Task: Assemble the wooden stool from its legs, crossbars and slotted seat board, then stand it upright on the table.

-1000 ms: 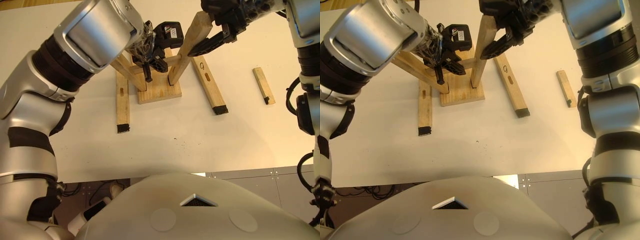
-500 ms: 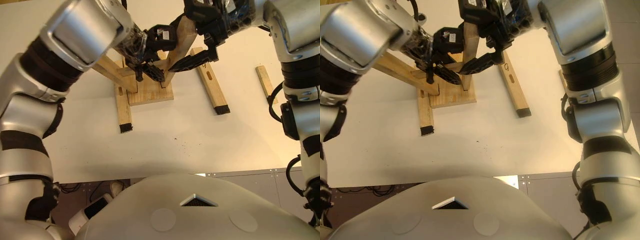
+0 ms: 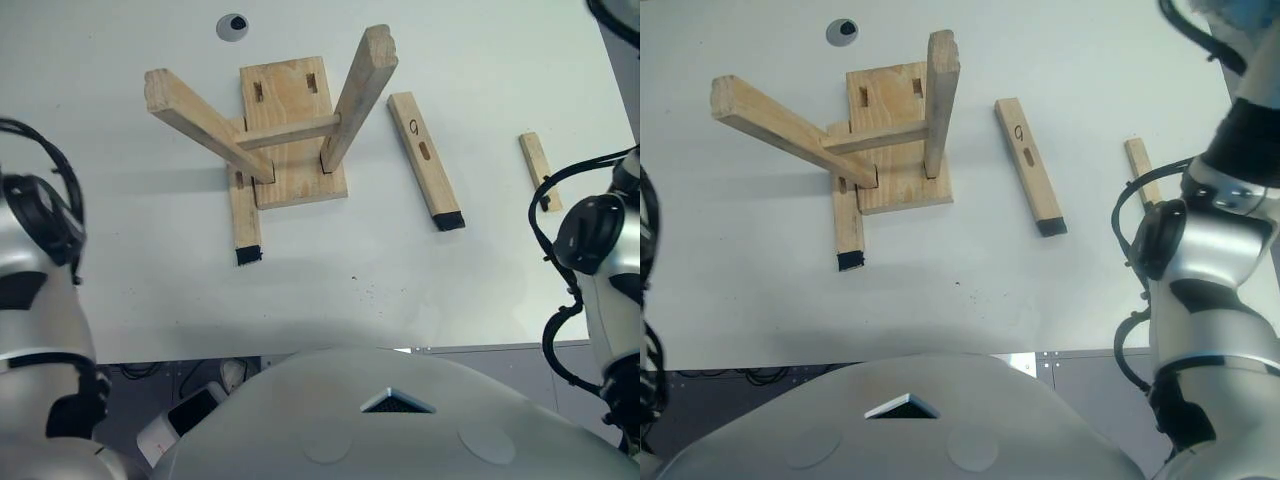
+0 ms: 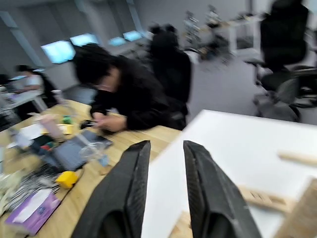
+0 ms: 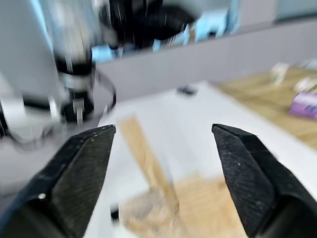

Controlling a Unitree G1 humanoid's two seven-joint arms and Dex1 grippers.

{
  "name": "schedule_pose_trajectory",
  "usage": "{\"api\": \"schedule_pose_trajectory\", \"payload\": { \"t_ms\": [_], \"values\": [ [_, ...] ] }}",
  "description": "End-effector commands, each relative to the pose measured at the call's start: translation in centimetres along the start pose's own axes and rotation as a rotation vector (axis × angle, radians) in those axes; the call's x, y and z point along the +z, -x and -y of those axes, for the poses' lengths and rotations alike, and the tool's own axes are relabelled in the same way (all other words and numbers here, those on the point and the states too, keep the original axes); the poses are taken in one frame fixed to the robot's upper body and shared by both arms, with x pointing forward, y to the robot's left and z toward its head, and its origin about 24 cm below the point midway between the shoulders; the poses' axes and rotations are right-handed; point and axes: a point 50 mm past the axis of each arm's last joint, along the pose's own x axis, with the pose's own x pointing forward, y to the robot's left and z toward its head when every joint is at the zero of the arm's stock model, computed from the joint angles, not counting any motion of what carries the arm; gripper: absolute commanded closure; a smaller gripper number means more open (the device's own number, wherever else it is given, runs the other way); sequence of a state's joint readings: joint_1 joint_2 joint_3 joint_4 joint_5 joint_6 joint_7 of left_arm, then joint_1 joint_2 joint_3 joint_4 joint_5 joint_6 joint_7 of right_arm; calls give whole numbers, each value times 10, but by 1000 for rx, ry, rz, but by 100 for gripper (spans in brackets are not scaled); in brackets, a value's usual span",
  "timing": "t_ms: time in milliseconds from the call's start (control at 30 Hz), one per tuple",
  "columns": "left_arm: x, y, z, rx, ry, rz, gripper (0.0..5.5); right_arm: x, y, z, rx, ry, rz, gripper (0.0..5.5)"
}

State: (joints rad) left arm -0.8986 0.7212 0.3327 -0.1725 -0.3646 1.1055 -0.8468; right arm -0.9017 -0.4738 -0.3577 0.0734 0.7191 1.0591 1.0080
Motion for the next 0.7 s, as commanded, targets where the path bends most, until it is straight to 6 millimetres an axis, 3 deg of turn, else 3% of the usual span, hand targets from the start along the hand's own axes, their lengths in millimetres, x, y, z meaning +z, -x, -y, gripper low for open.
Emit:
{"api": "schedule_pose_trajectory", "payload": {
  "t_ms": [33, 133, 233, 433, 600, 700],
  "values": [
    [-112, 68, -21, 500, 226, -285, 492, -32, 25, 21, -521, 0, 75, 269],
    [-149, 71, 9, 488, 268, -473, 535, -93, -4, 24, -797, 148, -214, 318],
    [-168, 55, 50, 362, 316, -557, 550, -144, -34, 6, -751, 305, -432, 373],
    [-167, 19, 94, 284, 437, -498, 550, -176, -67, -17, -577, 422, -582, 478],
    [-165, -6, 90, 361, 471, -452, 550, -193, -79, -37, -407, 417, -672, 543],
    [-170, -15, 77, 402, 449, -452, 550, -194, -92, -55, -270, 438, -672, 547]
  ]
}}
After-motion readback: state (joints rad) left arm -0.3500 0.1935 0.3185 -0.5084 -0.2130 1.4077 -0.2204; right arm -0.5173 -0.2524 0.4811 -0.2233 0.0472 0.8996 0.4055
